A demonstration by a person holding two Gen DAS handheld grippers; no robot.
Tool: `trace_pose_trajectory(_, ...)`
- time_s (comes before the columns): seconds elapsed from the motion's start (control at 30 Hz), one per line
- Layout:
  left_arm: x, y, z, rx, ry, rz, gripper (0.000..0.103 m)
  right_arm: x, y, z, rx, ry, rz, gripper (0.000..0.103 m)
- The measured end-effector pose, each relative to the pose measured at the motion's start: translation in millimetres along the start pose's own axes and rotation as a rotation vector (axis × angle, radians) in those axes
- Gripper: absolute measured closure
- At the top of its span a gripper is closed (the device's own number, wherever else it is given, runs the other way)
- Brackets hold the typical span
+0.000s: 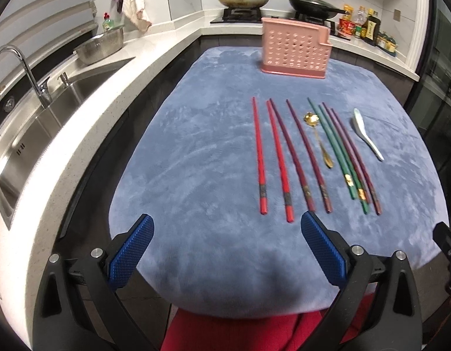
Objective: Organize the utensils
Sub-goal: 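Close the left tool on a bright red chopstick while the right tool grasps the white spoon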
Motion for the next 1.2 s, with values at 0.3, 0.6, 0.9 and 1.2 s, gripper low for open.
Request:
trace_pose_trajectory(0.3, -8, -53, -12, 0.026, -0.015, 0.069, 0.015, -15, -33, 0, -0.005, -0.003, 0.045, 0.007)
trace_pose_trajectory(0.6, 0, -98, -26, 0.075, -0.021, 0.179, 0.049, -37, -73, -3, -0.014, -0.012, 0.066, 0.008)
trace_pose_trajectory(0.9, 1, -103, -31, 0.112, -0.034, 0.181, 0.076, -69, -114, -10, -0.036, -0.03, 0.071, 0.023)
trace_pose_trajectory(1.2, -3, -107, -39, 0.121, -0.036, 0.194, 0.088, -87, -151, -10, -0.074, -0.01, 0.091, 0.049)
Point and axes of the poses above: each gripper's, at about its wrist camera, not at the fingertips, and y roughly against the way its jaws point, z to its left, x to its underside, the point moved 9 cm from there along -y, roughly the way its jaws point, and after that the axes turned 2 degrees about -x, right-handed, at the moved point
